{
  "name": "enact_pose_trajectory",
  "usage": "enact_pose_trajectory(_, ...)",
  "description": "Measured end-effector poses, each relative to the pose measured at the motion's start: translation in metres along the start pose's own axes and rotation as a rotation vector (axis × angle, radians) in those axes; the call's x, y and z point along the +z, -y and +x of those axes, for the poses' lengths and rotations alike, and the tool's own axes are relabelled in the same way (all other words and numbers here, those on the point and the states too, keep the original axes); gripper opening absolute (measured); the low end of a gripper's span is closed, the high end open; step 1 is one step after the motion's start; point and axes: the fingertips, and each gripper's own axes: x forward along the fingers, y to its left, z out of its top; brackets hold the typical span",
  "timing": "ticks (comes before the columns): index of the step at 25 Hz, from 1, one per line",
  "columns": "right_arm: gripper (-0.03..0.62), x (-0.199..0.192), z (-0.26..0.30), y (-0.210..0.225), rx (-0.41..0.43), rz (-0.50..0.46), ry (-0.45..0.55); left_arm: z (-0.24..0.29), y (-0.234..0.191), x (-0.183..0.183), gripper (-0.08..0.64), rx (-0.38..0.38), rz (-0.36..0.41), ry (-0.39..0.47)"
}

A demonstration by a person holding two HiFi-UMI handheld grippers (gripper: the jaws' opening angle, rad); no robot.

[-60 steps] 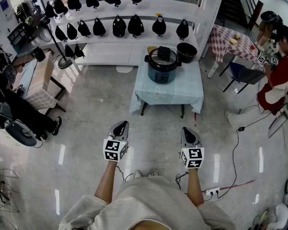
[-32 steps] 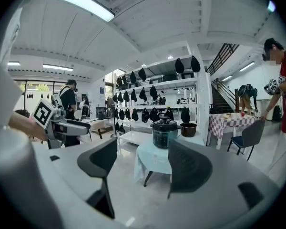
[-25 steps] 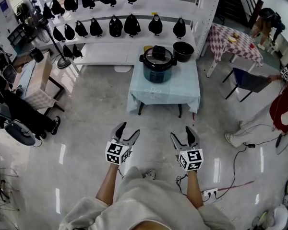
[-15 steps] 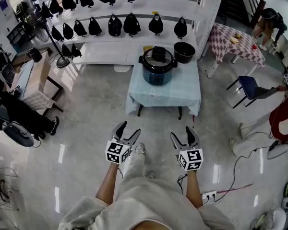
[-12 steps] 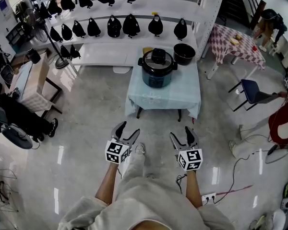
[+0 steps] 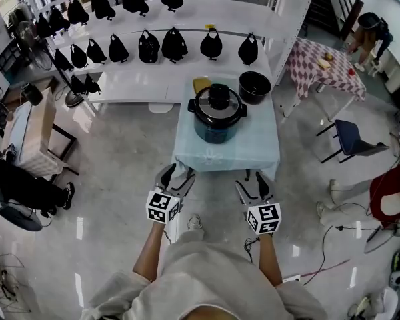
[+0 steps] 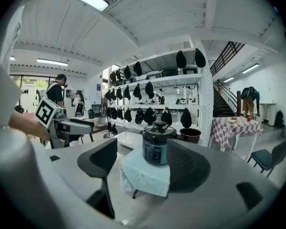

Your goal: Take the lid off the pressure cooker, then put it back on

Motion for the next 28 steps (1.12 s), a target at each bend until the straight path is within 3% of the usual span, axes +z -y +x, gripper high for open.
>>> enact_pose_trajectory(6, 0.311, 0.022, 0.064, 0.008, -0.027, -0.02, 0.003, 0.046, -0.057, 0.017, 0.295, -0.026, -0.01, 0.019)
enact_pose_trajectory(17, 0.311, 0.027, 0.127, 0.029, -0.077, -0.002, -0.036, 0.109, -0.104, 0.022, 0.293, -0.091, -0.021, -0.012)
enact_pose_trajectory(28, 0.31, 0.041, 0.213, 0.076, -0.044, 0.015, -0.034, 0.191, -0.149, 0.034, 0.293, -0.079, -0.025, -0.045)
